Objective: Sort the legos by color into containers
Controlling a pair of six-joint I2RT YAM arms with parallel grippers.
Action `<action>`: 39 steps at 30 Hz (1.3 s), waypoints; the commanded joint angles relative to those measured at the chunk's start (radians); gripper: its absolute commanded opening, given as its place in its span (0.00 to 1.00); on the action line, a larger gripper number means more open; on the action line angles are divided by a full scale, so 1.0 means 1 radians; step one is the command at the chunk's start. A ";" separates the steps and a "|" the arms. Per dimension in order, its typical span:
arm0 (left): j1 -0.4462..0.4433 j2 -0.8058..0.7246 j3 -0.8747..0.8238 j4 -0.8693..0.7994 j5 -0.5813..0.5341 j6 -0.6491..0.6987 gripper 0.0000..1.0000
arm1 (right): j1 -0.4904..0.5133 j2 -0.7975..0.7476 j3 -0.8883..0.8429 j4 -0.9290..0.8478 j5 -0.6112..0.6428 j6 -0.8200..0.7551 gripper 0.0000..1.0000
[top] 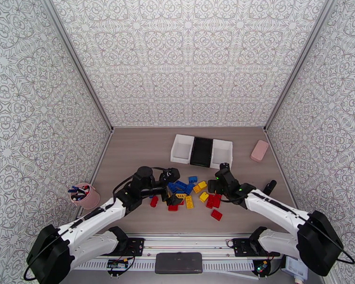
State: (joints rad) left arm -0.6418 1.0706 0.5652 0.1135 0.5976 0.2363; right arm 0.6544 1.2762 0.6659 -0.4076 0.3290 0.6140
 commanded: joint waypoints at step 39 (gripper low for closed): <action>-0.035 0.011 -0.023 0.043 0.019 -0.001 1.00 | 0.020 0.241 0.081 0.004 0.000 0.154 0.53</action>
State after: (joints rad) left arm -0.6697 1.0832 0.5644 0.1181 0.6090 0.2367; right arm 0.6689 1.5463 0.7284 -0.3782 0.3290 0.7532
